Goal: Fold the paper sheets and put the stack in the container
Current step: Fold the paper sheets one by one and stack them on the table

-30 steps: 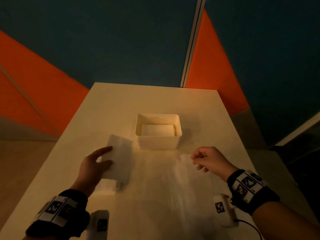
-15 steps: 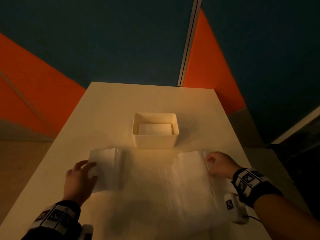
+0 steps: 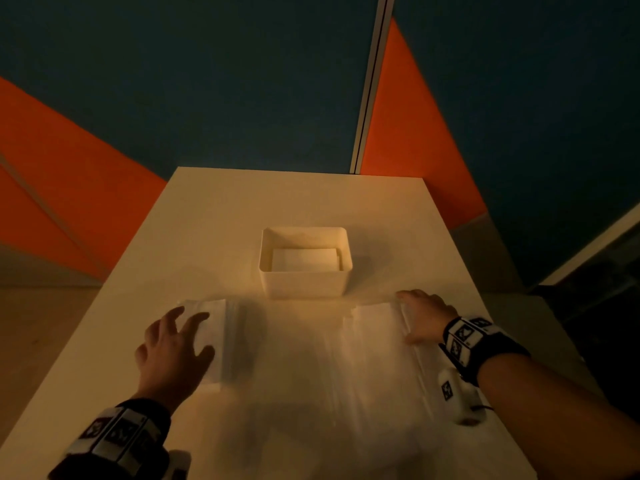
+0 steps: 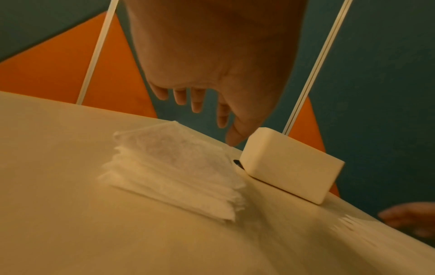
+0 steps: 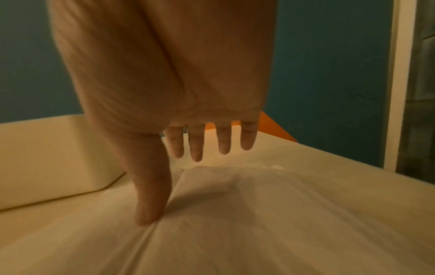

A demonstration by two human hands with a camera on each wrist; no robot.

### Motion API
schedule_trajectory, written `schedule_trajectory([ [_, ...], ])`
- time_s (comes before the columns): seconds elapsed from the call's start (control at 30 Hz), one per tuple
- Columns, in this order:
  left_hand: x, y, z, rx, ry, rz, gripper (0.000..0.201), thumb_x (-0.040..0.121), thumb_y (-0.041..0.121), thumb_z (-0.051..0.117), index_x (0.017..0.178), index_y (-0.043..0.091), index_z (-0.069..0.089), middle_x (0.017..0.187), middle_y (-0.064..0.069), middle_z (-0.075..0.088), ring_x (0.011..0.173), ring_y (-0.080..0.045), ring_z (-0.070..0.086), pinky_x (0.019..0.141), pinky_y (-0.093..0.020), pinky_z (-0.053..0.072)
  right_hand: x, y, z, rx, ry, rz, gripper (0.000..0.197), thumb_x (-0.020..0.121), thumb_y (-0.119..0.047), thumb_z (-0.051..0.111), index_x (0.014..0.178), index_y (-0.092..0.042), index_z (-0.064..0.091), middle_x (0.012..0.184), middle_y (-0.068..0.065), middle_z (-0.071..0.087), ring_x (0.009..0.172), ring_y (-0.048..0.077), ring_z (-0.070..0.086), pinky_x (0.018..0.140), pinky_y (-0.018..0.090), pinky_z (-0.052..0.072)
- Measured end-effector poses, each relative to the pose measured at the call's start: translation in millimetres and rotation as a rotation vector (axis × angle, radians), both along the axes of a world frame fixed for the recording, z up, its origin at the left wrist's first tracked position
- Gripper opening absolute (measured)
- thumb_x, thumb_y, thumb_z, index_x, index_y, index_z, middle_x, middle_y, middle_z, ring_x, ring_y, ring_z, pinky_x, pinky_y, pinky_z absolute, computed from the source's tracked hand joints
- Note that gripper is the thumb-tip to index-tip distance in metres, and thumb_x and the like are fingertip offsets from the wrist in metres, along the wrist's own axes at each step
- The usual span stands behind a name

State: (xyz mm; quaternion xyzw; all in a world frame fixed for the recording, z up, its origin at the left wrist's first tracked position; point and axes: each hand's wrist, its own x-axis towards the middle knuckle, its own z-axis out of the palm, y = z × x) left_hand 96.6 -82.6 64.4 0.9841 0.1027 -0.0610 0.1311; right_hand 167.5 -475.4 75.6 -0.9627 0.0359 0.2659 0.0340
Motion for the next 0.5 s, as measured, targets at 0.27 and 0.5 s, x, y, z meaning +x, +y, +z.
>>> schedule_trajectory([
  [0.27, 4.4, -16.9, 9.7, 0.039, 0.002, -0.143, 0.061, 0.085, 0.049, 0.057, 0.141, 0.040, 0.033, 0.155, -0.001, 0.014, 0.141, -0.029, 0.011, 0.111, -0.054, 0.022, 14.7, 2.9, -3.2, -0.109, 0.066, 0.076, 0.096, 0.064, -0.039, 0.083, 0.143, -0.031, 0.029, 0.145, -0.003, 0.034, 0.132, 0.028, 0.035, 0.107, 0.047, 0.032],
  [0.5, 4.1, -22.4, 7.9, 0.082, 0.027, -0.219, 0.060, 0.086, 0.053, 0.052, 0.141, 0.043, 0.031, 0.155, 0.001, 0.011, 0.142, -0.028, 0.007, 0.113, -0.052, 0.018, 10.0, -4.8, 3.5, -0.044, -0.106, 0.093, 0.068, 0.066, -0.045, 0.078, 0.126, -0.033, 0.047, 0.128, -0.004, 0.045, 0.120, 0.024, 0.045, 0.100, 0.040, 0.036],
])
